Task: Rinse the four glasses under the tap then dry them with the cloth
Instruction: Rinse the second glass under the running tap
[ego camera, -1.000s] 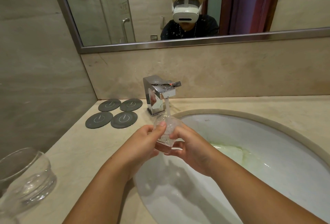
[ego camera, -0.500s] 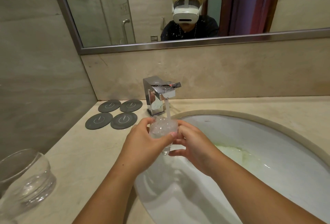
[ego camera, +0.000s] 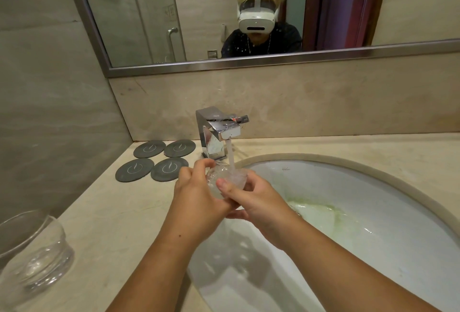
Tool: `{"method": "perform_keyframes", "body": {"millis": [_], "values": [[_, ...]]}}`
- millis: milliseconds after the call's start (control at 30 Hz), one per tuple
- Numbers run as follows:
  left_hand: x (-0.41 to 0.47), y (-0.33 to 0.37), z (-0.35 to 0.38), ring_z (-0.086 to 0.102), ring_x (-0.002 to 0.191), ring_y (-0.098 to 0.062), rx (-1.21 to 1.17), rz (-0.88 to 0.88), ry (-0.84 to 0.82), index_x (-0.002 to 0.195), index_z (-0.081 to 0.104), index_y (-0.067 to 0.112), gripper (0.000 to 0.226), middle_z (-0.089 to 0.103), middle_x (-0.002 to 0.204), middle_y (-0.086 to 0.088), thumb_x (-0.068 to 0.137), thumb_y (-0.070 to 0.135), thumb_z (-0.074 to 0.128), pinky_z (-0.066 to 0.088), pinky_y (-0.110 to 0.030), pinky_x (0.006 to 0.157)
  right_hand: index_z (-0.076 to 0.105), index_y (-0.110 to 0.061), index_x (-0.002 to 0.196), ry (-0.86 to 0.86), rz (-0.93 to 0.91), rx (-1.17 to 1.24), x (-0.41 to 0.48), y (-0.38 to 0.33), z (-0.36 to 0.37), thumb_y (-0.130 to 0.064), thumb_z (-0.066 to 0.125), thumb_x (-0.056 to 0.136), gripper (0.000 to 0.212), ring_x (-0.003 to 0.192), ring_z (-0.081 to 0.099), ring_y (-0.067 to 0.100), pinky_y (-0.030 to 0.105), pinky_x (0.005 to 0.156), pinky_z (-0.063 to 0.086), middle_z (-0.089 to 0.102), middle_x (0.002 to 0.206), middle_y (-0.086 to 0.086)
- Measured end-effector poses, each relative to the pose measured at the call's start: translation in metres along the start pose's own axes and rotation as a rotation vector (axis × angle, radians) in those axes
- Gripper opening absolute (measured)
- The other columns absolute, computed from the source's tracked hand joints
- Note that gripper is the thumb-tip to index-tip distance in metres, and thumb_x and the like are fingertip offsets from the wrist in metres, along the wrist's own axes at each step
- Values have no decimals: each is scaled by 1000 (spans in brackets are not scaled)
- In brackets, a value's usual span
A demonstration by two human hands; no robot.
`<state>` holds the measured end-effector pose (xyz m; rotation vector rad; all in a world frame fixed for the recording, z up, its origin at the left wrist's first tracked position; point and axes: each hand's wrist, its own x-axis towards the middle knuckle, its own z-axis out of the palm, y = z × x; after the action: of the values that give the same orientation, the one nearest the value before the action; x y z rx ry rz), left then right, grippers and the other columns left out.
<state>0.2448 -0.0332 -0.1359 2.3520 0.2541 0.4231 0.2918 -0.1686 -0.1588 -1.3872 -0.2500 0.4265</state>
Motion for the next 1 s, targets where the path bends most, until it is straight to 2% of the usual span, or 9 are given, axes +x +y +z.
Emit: {"method": "perform_keyframes", "body": {"millis": [133,267,333,400,500,633,833,933,1000], "values": [[2,-3,-7,52,129,-14,-51,9,-68,148,39,47,88,41,126,14,71,57,83,48,-33,106,69,-17,127,32,-21,57,2,-1,-1,-36,85,83,50,102,77,19,54,98,61,79,117,4],[4,-5,-16,47,135,-4,-68,8,-193,155,35,44,99,44,143,17,64,69,67,43,-29,106,68,-17,121,40,-34,82,4,-1,-4,-35,75,75,50,87,72,19,46,88,61,76,110,12],[5,-4,-18,57,125,5,-142,5,-244,151,43,41,92,61,136,24,64,61,65,48,-27,103,66,-17,122,30,-33,87,5,1,-6,-31,71,73,51,89,72,20,45,86,60,76,108,12],[3,-2,-18,67,108,9,-204,5,-278,137,54,44,68,72,116,29,71,45,67,53,-26,94,67,-21,123,8,-37,92,5,1,-6,-28,67,73,51,90,72,20,44,85,58,76,109,9],[2,-1,-16,71,102,5,-225,4,-254,128,60,44,55,75,111,26,75,38,71,58,-31,93,68,-21,124,-23,-45,130,6,1,-7,-23,61,73,51,91,69,21,41,80,57,75,110,10],[1,0,-14,69,92,12,-202,13,-141,125,60,40,49,74,107,25,81,32,81,55,-17,78,61,-3,131,-72,-36,180,8,0,-8,-21,56,76,58,97,69,22,40,80,58,71,123,24],[3,-1,-8,66,107,1,-135,24,-11,141,49,40,76,67,117,21,75,36,87,55,-25,89,69,-19,132,-78,30,154,3,-2,-4,-36,74,83,52,100,67,19,45,98,59,73,131,11],[4,-3,-6,62,111,-4,-85,46,28,153,41,38,96,60,125,11,71,41,91,46,-14,85,70,-21,129,-23,31,62,0,-2,-1,-52,86,81,59,88,73,15,44,88,64,75,107,6],[4,-4,-4,56,111,-3,-54,47,38,157,38,36,102,54,125,8,71,44,93,39,-7,80,68,-16,129,25,22,74,0,-2,0,-48,85,80,61,86,76,16,43,84,66,75,101,2]]}}
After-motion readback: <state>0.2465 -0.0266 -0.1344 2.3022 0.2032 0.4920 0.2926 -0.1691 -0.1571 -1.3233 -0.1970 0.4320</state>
